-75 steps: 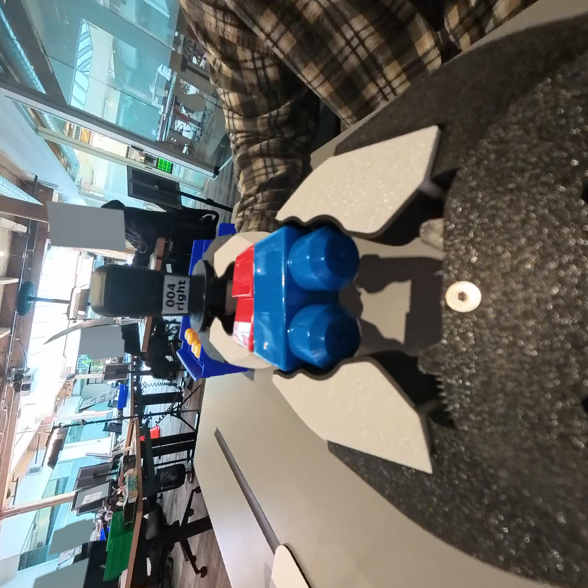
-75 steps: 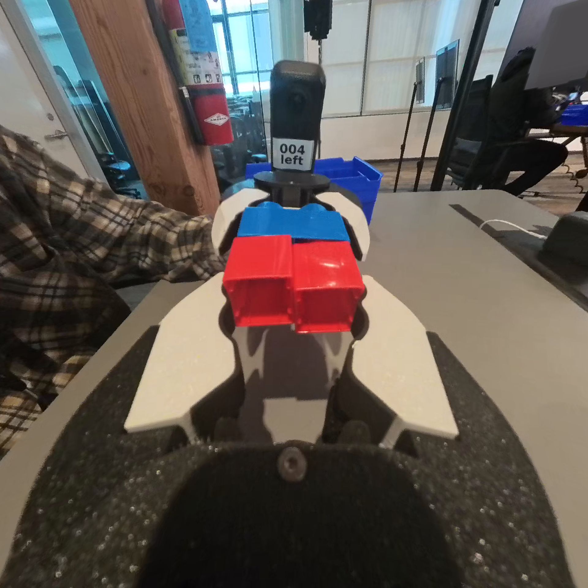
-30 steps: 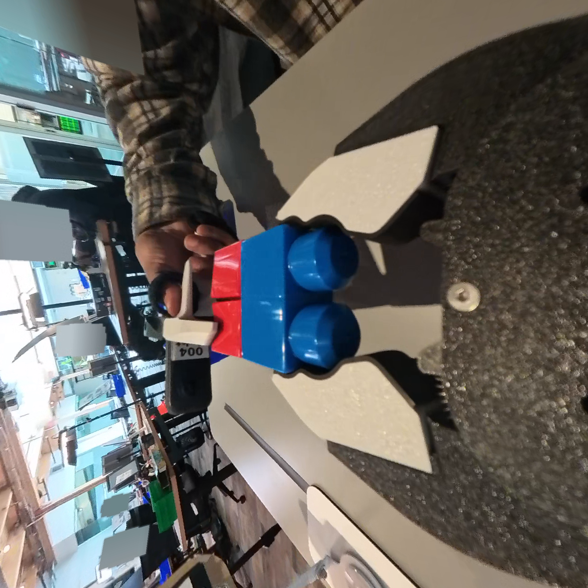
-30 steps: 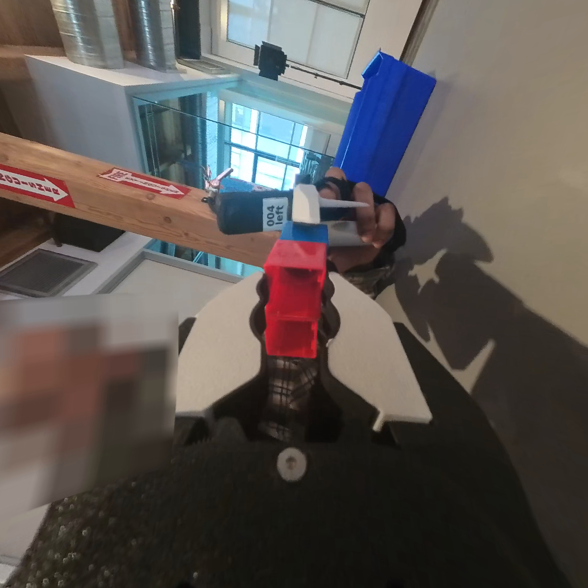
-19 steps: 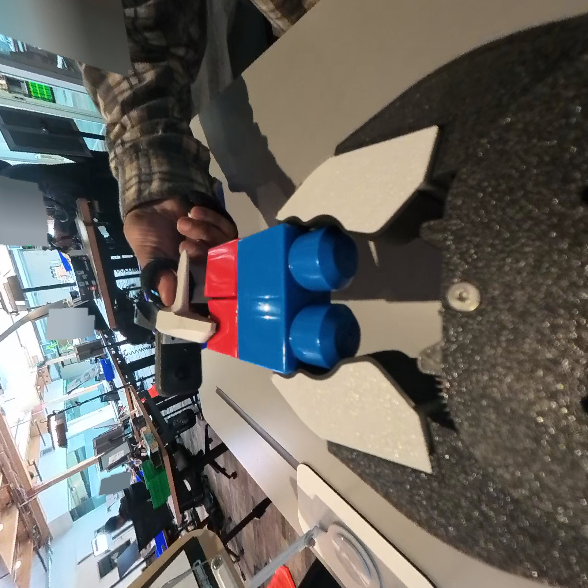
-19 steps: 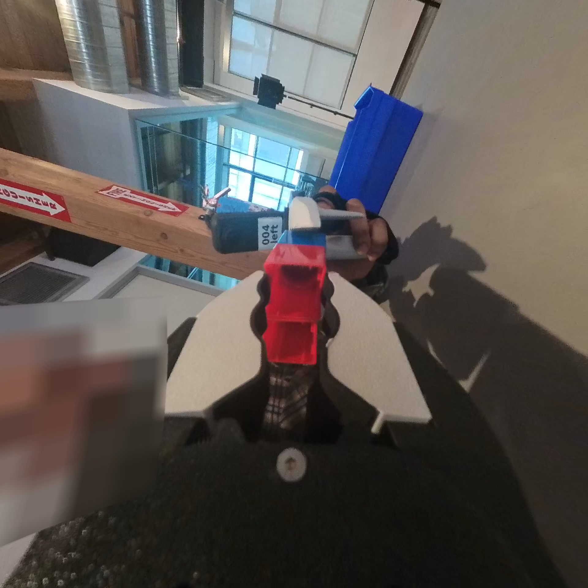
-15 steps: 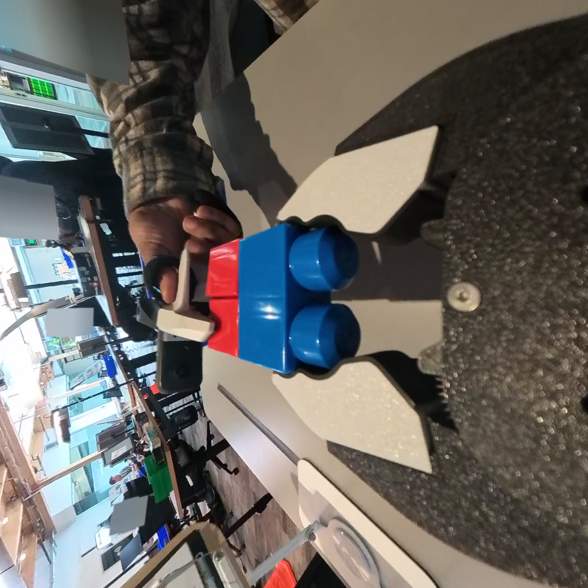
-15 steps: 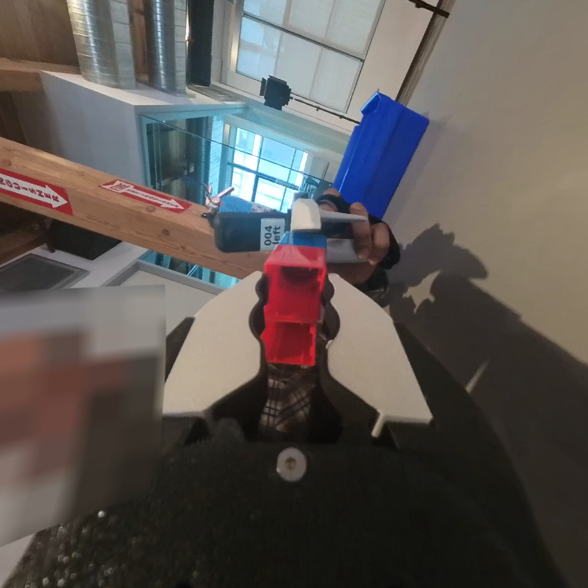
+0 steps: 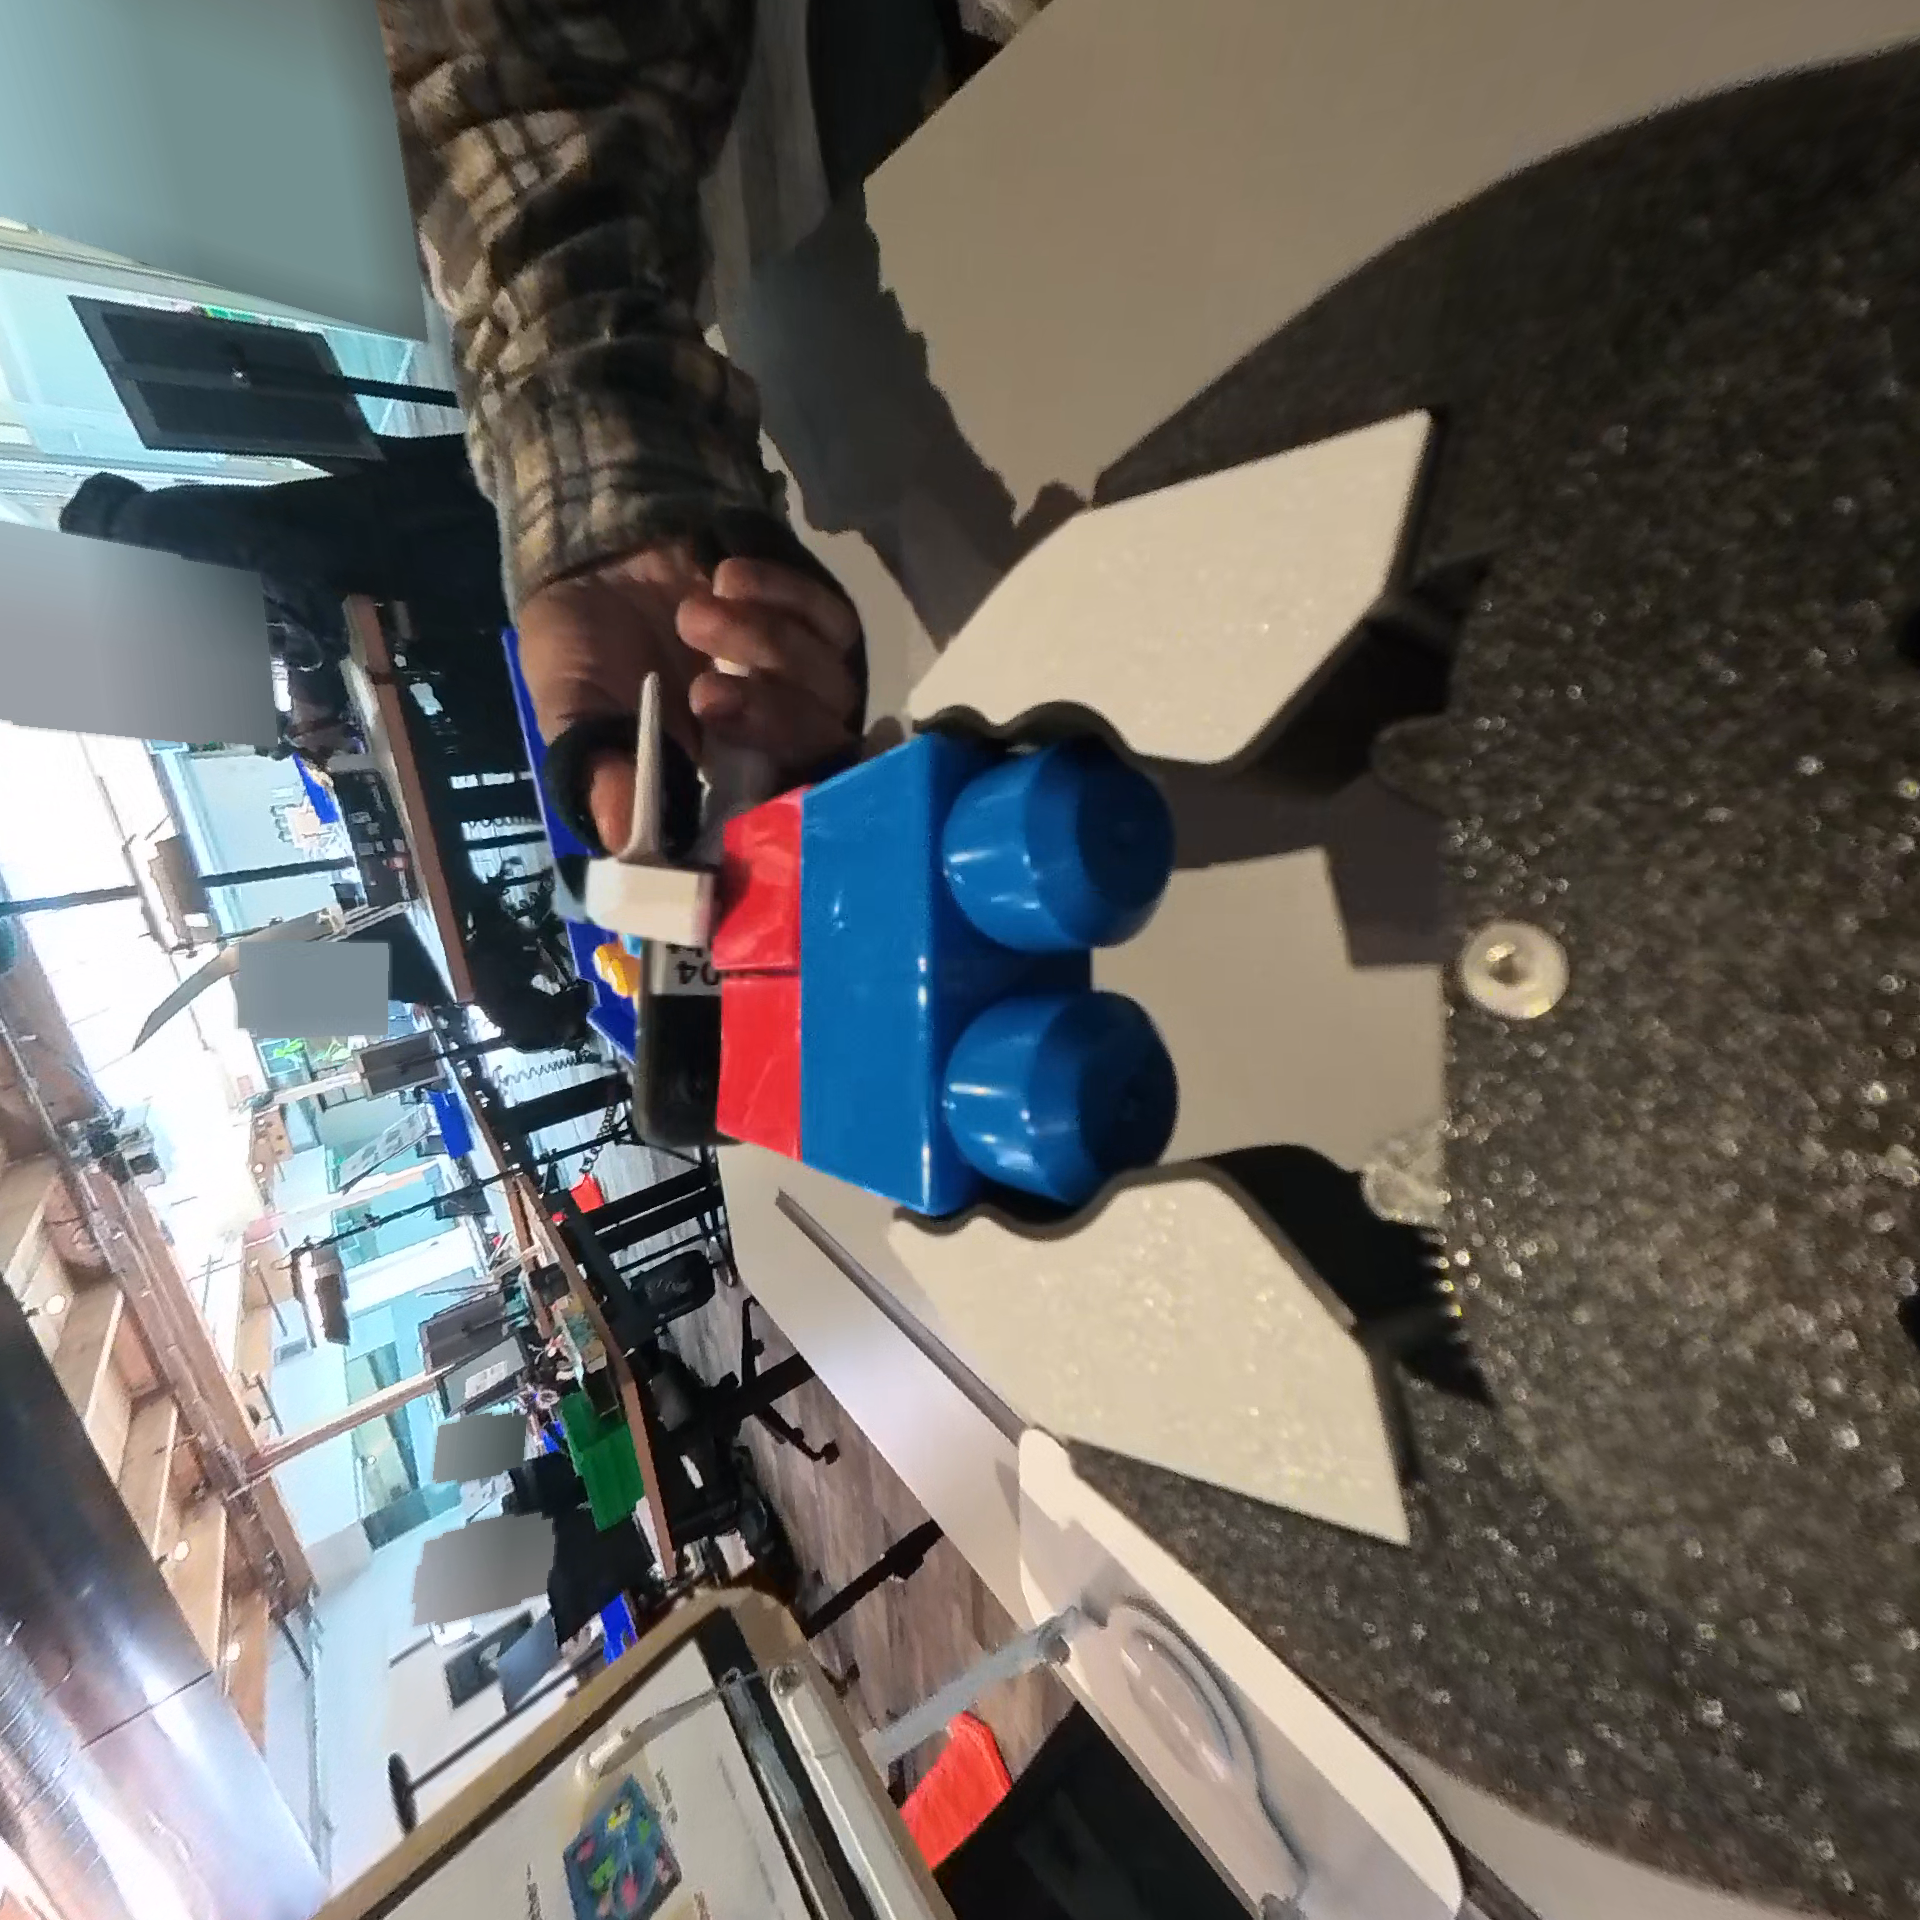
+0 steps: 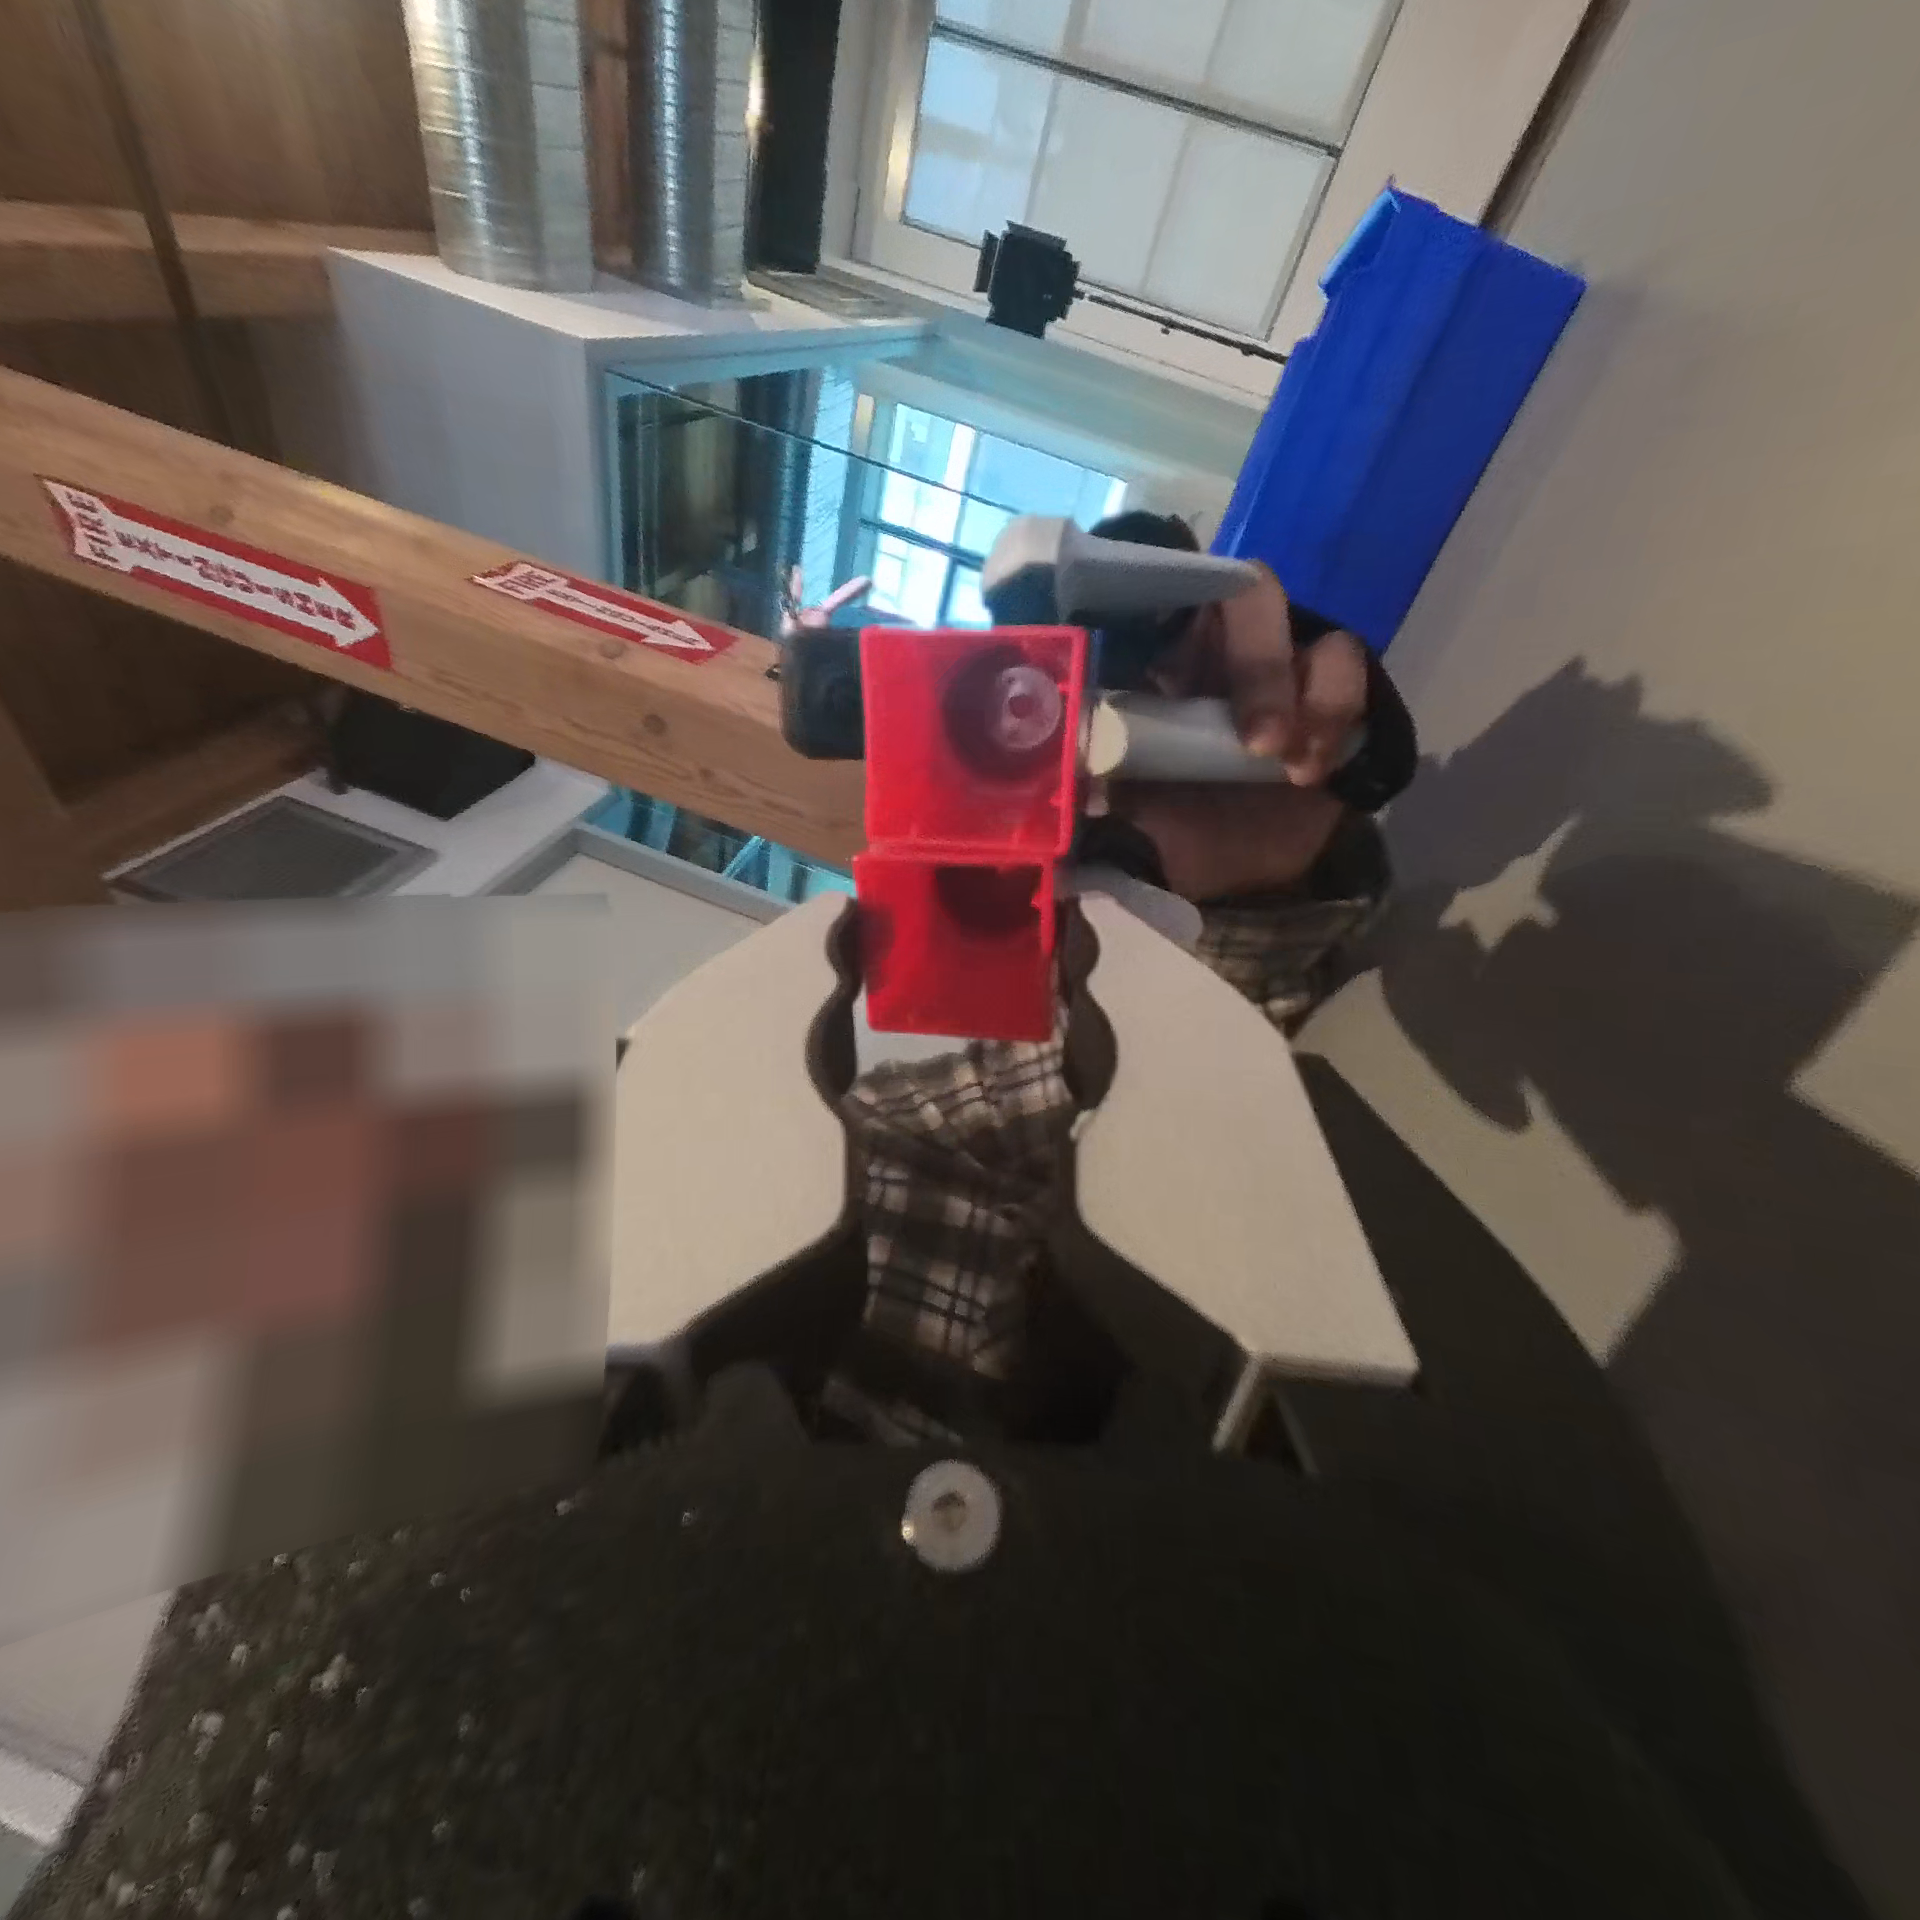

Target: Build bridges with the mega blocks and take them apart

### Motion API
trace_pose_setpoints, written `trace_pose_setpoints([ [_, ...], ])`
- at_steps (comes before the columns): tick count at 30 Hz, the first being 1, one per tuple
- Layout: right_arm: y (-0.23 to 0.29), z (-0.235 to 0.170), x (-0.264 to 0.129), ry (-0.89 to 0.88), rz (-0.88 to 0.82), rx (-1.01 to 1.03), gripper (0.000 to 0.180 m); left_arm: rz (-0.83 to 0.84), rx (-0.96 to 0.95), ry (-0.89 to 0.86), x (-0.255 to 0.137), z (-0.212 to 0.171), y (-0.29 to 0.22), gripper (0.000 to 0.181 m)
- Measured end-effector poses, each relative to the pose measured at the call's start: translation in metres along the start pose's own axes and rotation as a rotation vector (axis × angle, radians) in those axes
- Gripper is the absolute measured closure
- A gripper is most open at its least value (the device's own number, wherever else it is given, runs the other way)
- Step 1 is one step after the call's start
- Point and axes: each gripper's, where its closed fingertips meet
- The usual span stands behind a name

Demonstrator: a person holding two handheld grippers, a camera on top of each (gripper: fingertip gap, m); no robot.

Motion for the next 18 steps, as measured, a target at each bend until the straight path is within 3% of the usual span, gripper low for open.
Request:
trace_pose_setpoints([
  [12, -0.004, 0.007, 0.001, 0.05, -0.093, -0.054, 0.146, 0.012, -0.046, 0.03, 0.0, -0.005, 0.007, 0.099],
  [15, -0.016, 0.006, -0.011, 0.13, -0.211, -0.209, 0.137, -0.008, -0.104, 0.058, 0.004, -0.011, 0.005, 0.098],
  [18, -0.018, 0.012, -0.032, 0.235, -0.398, -0.537, 0.117, -0.027, -0.145, 0.139, 0.004, -0.025, 0.006, 0.098],
])
Point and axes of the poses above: each gripper's, where its closed fingertips meet, x out along the fingers, z out of its top, y = z × x across the jaws, and after that the axes turned 4 degrees about z, right-handed
